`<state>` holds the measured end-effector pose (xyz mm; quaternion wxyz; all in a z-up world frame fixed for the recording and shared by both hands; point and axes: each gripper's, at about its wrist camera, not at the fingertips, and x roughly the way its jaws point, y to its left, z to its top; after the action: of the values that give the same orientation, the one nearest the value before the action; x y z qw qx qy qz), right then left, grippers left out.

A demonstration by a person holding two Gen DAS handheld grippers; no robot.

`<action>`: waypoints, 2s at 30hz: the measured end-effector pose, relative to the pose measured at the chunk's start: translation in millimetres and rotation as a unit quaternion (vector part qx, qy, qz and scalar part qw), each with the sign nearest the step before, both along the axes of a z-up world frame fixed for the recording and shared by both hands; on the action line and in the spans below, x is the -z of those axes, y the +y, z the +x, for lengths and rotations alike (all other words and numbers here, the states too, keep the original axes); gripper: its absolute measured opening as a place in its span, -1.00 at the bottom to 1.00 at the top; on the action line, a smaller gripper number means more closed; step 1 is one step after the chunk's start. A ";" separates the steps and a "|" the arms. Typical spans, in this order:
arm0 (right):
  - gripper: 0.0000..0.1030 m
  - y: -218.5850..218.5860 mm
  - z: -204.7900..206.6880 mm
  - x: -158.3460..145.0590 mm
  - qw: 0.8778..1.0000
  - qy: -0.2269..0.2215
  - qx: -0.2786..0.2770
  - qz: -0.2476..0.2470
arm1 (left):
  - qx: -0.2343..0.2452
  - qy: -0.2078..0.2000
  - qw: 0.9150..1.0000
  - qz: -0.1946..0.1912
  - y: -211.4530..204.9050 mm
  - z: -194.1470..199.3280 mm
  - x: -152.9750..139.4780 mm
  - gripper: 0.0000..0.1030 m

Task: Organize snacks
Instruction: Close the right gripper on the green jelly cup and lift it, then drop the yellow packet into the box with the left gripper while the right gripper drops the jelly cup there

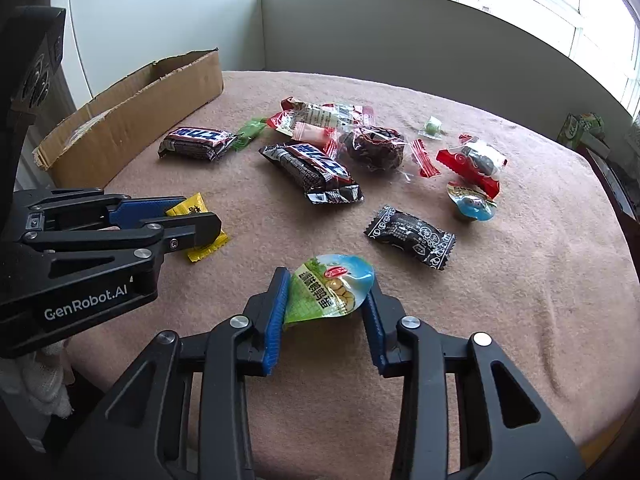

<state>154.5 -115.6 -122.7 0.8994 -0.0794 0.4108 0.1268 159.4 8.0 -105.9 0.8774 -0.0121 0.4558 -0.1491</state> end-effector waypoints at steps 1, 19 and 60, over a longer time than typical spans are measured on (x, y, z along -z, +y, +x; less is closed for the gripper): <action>-0.36 0.3 0.2 -0.1 1.000 0.000 -0.001 0.000 | -0.001 0.000 1.000 -0.001 1.1 -0.9 -0.8 -0.49; -0.38 -6.8 -9.6 -7.2 1.000 -0.010 0.005 0.022 | -0.017 -0.023 0.999 -0.015 14.8 -21.2 -13.3 -0.51; -0.32 217.2 67.5 -85.2 0.984 -0.052 -0.162 0.042 | -0.187 -0.091 0.978 0.004 198.1 -8.4 -64.7 -0.51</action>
<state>222.0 101.6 -37.5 0.8897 -0.1133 0.3390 0.2840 151.0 206.2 -41.3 0.9275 -0.0803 0.3647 0.0194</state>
